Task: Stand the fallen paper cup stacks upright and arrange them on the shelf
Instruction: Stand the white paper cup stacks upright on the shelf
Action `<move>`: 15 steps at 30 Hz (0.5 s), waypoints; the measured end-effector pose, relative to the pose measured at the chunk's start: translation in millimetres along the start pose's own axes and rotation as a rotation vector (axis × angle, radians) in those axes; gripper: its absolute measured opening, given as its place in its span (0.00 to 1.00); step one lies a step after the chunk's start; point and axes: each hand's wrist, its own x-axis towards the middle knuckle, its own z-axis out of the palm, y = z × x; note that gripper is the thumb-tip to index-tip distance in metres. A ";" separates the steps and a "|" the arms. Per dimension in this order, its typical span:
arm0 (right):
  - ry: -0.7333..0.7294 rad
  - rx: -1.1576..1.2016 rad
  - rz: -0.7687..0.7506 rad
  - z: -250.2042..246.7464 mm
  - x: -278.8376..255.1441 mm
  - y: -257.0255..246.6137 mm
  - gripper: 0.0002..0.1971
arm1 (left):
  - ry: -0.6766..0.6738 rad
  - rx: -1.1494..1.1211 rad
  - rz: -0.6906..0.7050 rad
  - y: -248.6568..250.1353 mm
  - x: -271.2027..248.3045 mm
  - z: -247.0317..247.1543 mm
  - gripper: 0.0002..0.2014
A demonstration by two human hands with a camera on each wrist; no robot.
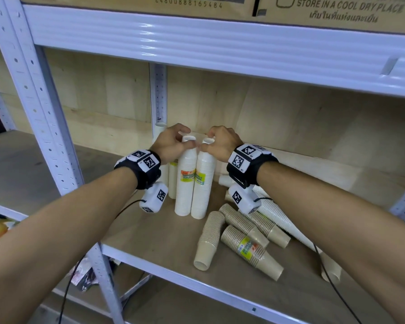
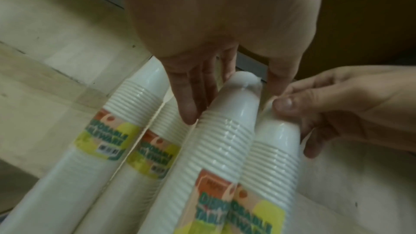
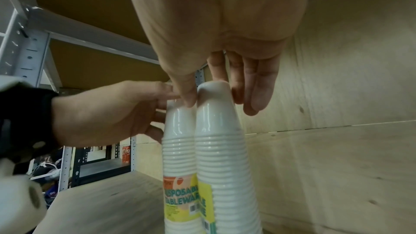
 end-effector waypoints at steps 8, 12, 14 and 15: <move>-0.034 0.051 -0.013 3.1 0.0 -0.3 0.16 | 0.003 0.091 0.043 8.5 3.3 -1.0 0.12; -0.055 0.078 -0.020 2.0 -1.0 -0.9 0.17 | -0.041 0.099 0.036 10.8 2.2 -5.5 0.12; -0.037 0.076 -0.005 3.0 -0.6 -1.5 0.21 | -0.060 0.106 0.037 12.2 2.8 -7.3 0.11; -0.018 0.065 0.003 3.6 -0.3 -1.4 0.23 | -0.065 0.108 0.039 13.5 2.3 -8.1 0.11</move>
